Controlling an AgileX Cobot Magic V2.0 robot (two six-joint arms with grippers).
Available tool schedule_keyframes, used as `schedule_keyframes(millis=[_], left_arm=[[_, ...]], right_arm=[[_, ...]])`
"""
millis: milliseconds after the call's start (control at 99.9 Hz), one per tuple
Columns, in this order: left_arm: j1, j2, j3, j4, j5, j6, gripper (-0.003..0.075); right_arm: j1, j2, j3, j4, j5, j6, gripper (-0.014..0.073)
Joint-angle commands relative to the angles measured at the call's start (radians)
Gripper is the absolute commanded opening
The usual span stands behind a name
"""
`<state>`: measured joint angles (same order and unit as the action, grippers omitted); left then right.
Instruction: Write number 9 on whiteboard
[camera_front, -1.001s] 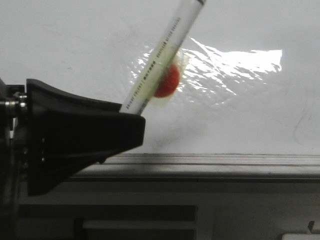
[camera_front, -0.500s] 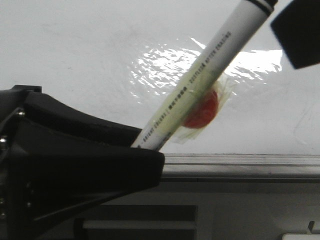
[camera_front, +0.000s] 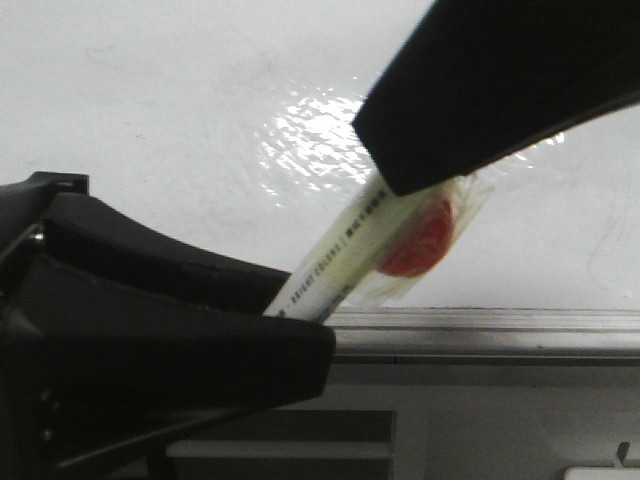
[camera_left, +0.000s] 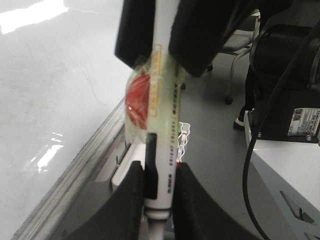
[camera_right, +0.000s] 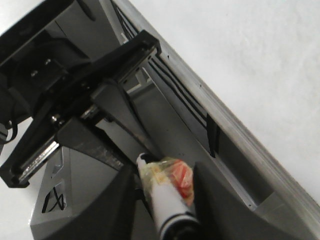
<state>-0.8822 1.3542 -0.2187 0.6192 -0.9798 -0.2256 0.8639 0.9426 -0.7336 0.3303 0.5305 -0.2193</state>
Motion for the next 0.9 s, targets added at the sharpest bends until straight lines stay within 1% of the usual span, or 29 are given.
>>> schedule_keyframes(millis=[0,30,100,150,220,260,300,340,370,500,620,710,770,891], left_arm=[[-0.004,-0.017,-0.024,-0.022,-0.079,-0.005,-0.002],[-0.004,-0.017,-0.024,-0.027,-0.079,-0.005,-0.002],[-0.004,-0.017,-0.024,-0.03,-0.091,-0.005,-0.0004],[-0.004,-0.017,-0.024,-0.03,-0.101,-0.005,0.0041],[-0.004,-0.017,-0.022,-0.03,-0.119,-0.005,0.0155],[-0.004,-0.017,-0.015,-0.035,-0.13,-0.013,0.0236],[-0.004,-0.017,-0.005,-0.068,-0.148,-0.035,0.0309],[-0.004,-0.022,0.015,-0.116,-0.164,-0.05,0.036],[-0.004,-0.034,0.031,-0.154,-0.179,-0.054,0.0379],[-0.004,-0.116,0.129,-0.359,-0.241,-0.05,0.0384],[-0.004,-0.226,0.206,-0.491,-0.293,-0.048,0.0384],[-0.004,-0.306,0.238,-0.525,-0.286,-0.048,0.0383],[-0.004,-0.345,0.237,-0.531,-0.235,-0.048,0.0371],[-0.004,-0.371,0.235,-0.529,-0.201,-0.048,0.0352]], right_arm=[[0.001,-0.006,-0.038,0.017,-0.031,-0.008,-0.0006],[0.001,-0.006,-0.038,0.017,-0.031,-0.008,-0.0072],[0.001,-0.006,-0.04,0.02,-0.034,-0.008,-0.0066],[0.001,-0.006,-0.04,0.02,-0.034,-0.008,-0.0066],[0.001,-0.006,-0.04,0.02,-0.032,-0.008,-0.0066],[0.001,-0.006,-0.04,0.02,-0.032,-0.008,-0.0066],[0.001,-0.006,-0.04,0.02,-0.034,-0.008,-0.0066],[0.001,-0.006,-0.04,0.02,-0.039,-0.008,-0.0065],[0.001,-0.006,-0.04,0.02,-0.044,-0.008,-0.0062],[-0.001,-0.028,-0.041,-0.01,-0.09,-0.008,-0.0061],[-0.017,-0.042,-0.064,-0.034,-0.118,-0.008,-0.0061],[-0.06,-0.042,-0.099,-0.034,-0.116,0.001,-0.0061],[-0.105,-0.042,-0.121,-0.034,-0.114,0.005,-0.0061],[-0.202,-0.019,-0.174,-0.034,-0.075,0.008,-0.0061]])
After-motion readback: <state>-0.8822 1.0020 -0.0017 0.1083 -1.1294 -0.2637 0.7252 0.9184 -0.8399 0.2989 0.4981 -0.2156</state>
